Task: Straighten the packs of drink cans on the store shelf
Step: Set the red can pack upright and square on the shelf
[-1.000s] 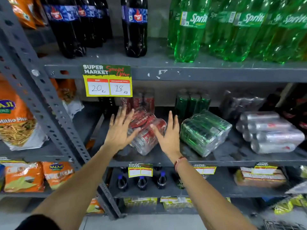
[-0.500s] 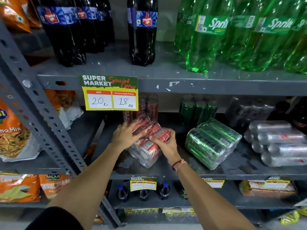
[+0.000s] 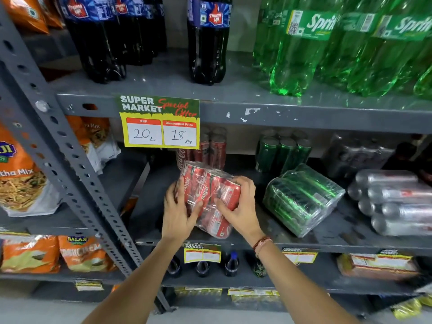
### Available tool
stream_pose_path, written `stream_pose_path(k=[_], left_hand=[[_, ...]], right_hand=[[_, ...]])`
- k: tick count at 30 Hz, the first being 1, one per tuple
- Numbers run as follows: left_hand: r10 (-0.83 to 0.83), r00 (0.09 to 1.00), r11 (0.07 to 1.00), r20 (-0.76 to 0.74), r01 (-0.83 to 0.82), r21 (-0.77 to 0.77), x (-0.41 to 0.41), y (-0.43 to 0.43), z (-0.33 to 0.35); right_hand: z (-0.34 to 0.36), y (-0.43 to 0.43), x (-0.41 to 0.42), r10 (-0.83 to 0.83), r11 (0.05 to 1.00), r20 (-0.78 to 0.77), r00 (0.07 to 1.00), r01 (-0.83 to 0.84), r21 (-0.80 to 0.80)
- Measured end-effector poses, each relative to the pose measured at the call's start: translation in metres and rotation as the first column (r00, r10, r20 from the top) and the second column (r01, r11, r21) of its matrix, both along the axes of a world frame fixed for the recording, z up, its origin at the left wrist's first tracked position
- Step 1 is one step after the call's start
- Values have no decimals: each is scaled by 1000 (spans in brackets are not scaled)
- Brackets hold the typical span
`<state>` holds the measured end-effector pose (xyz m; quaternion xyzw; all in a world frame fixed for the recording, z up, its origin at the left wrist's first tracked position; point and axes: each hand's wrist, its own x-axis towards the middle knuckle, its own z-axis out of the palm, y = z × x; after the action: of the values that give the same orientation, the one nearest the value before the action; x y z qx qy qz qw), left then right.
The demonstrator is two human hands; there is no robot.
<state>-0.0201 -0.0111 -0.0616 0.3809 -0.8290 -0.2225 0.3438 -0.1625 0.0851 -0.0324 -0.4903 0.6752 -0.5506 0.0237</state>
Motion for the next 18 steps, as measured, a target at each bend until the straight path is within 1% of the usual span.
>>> stream_pose_path(k=[3, 7, 9, 11, 13, 14, 15, 17, 18], left_hand=[[-57, 997, 997, 51, 55, 45, 7, -7, -4], [-152, 963, 986, 222, 132, 102, 18, -21, -10], [-181, 936, 982, 302, 154, 111, 18, -28, -3], [-218, 903, 973, 370, 175, 148, 18, -37, 2], [-250, 887, 963, 389, 185, 198, 22, -43, 4], [-249, 897, 958, 365, 171, 231, 24, -41, 6], [-220, 929, 952, 298, 137, 275, 24, -35, 10], [-53, 997, 931, 54, 30, 364, 19, -10, 22], [36, 996, 922, -85, 0, 387, 15, 6, 29]], right_hand=[[-11, 1, 9, -33, 999, -66, 997, 30, -41], [-23, -5, 25, -125, 989, -244, 962, 102, -105], [-26, -9, 31, -180, 983, -291, 940, 163, -82], [-27, -14, 34, -194, 979, -350, 916, 203, -11], [-28, -14, 36, -207, 971, -395, 895, 237, 30], [-26, -12, 36, -212, 970, -399, 892, 243, 27], [-24, -10, 35, -220, 970, -386, 896, 243, 11], [-16, -3, 27, -243, 969, -309, 919, 246, -31], [-8, -1, 22, -251, 968, -247, 936, 246, -50]])
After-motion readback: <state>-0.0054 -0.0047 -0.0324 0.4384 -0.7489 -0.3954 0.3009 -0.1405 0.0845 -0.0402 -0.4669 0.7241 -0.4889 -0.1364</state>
